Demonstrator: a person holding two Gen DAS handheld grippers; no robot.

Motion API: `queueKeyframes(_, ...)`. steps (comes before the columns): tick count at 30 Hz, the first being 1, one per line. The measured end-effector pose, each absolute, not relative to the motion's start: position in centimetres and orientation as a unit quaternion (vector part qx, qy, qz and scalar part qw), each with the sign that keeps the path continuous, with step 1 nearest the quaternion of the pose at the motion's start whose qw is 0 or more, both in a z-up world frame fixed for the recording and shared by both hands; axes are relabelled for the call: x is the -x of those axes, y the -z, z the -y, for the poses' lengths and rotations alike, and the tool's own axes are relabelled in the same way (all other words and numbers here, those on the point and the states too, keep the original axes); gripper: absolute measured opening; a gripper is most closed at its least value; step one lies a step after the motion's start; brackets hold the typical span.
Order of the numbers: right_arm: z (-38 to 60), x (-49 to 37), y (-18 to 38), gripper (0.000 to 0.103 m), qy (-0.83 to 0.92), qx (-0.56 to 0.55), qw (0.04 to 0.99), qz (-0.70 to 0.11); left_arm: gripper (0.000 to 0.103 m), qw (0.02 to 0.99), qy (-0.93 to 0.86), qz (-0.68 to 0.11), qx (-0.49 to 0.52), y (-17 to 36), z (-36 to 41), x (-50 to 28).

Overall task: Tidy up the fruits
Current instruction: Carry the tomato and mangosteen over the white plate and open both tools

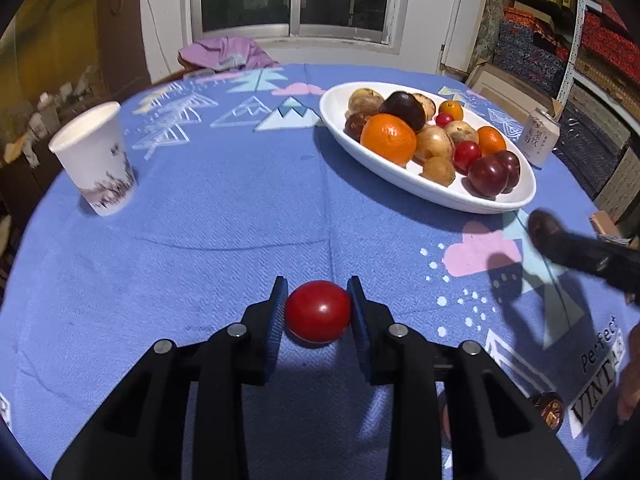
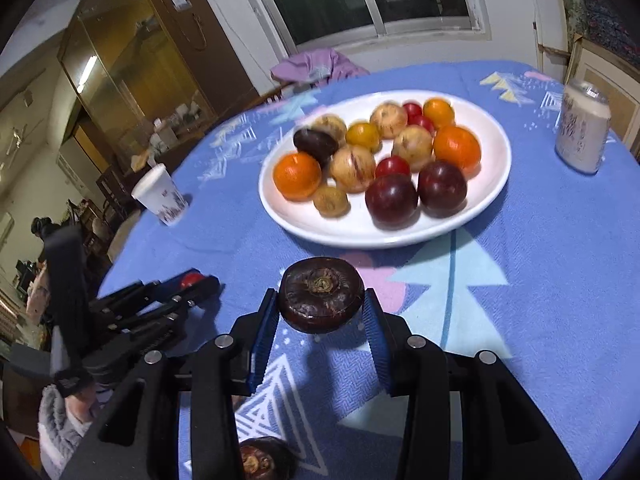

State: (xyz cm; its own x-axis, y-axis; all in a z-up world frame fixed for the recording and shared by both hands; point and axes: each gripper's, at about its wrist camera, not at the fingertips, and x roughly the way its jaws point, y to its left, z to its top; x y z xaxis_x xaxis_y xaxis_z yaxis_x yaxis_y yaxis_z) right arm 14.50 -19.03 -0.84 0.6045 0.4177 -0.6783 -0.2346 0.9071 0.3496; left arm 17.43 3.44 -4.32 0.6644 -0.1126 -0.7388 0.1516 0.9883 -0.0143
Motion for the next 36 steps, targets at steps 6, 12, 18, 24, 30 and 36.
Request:
queueKeyframes(6, 22.4, -14.0, -4.2, 0.043, -0.18, -0.15, 0.911, -0.339, 0.03, 0.925, 0.091, -0.367, -0.037, 0.4, -1.0, -17.3)
queueKeyframes(12, 24.3, -18.8, -8.2, 0.043, -0.161, -0.163, 0.922, -0.312, 0.03, 0.926, 0.132, -0.352, -0.023, -2.8, 4.2, -21.2)
queueKeyframes(18, 24.2, -24.8, -6.1, 0.043, -0.147, -0.158, 0.915, -0.341, 0.03, 0.917, 0.155, -0.367, -0.018, -1.4, 7.8, -24.9)
queueKeyframes(24, 22.9, -29.3, -1.7, 0.043, -0.146, -0.144, 0.902, -0.38, 0.03, 0.9, 0.168, -0.402, -0.009, 1.5, 8.4, -27.6)
queueKeyframes(30, 21.5, -30.7, -0.3, 0.044, -0.145, -0.111, 0.902, -0.392, 0.031, 0.892, 0.184, -0.412, 0.006, 2.1, 7.9, -28.4)
queueKeyframes(36, 22.6, -30.3, -0.9, 0.05, -0.152, -0.144, 0.899, -0.384, 0.064, 0.895, 0.18, -0.408, 0.009, 1.8, 7.5, -28.0)
